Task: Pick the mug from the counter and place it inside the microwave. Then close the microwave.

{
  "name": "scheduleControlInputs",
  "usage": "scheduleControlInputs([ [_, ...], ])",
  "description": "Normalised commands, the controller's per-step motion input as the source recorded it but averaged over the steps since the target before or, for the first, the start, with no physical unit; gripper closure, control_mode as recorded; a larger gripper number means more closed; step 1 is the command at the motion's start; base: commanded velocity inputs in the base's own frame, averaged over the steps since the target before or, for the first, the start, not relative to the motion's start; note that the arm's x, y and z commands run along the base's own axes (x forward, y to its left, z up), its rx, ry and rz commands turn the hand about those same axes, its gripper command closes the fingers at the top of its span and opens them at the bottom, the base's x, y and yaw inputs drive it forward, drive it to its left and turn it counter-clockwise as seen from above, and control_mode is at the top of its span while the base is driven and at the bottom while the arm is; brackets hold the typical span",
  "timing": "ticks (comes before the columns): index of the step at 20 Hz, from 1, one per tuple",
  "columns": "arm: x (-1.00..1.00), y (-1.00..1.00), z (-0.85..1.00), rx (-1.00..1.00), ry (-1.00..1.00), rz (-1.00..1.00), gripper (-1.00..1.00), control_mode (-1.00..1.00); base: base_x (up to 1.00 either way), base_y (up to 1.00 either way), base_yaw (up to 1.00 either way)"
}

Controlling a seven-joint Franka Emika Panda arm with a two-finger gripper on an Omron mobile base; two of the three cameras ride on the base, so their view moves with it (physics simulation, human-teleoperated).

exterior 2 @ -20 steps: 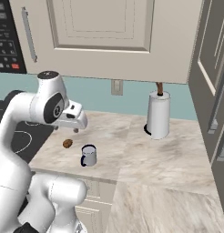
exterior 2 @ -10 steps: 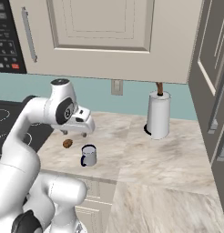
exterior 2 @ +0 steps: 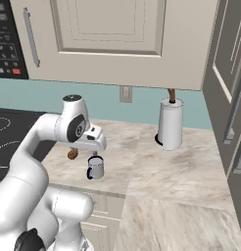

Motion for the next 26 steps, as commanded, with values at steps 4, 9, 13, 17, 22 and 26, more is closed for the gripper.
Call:
scheduleControlInputs([
  [4,0.00,0.00,-0.32,0.00,0.00,0.00,-1.00,-1.00,0.00,0.00,0.00],
  [9,0.00,0.00,-0.28,0.00,0.00,0.00,-1.00,-1.00,0.00,0.00,0.00],
  [13,0.00,0.02,-0.18,0.00,0.00,0.00,-1.00,-1.00,0.00,0.00,0.00],
  [17,0.00,0.01,-0.07,0.00,0.00,-0.01,-1.00,-1.00,0.00,0.00,0.00],
  [22,0.00,0.13,-0.11,0.00,-0.01,-0.05,-1.00,-1.00,0.00,0.00,0.00],
  [26,0.00,0.05,-0.04,0.00,-0.02,-0.07,-1.00,-1.00,0.00,0.00,0.00],
])
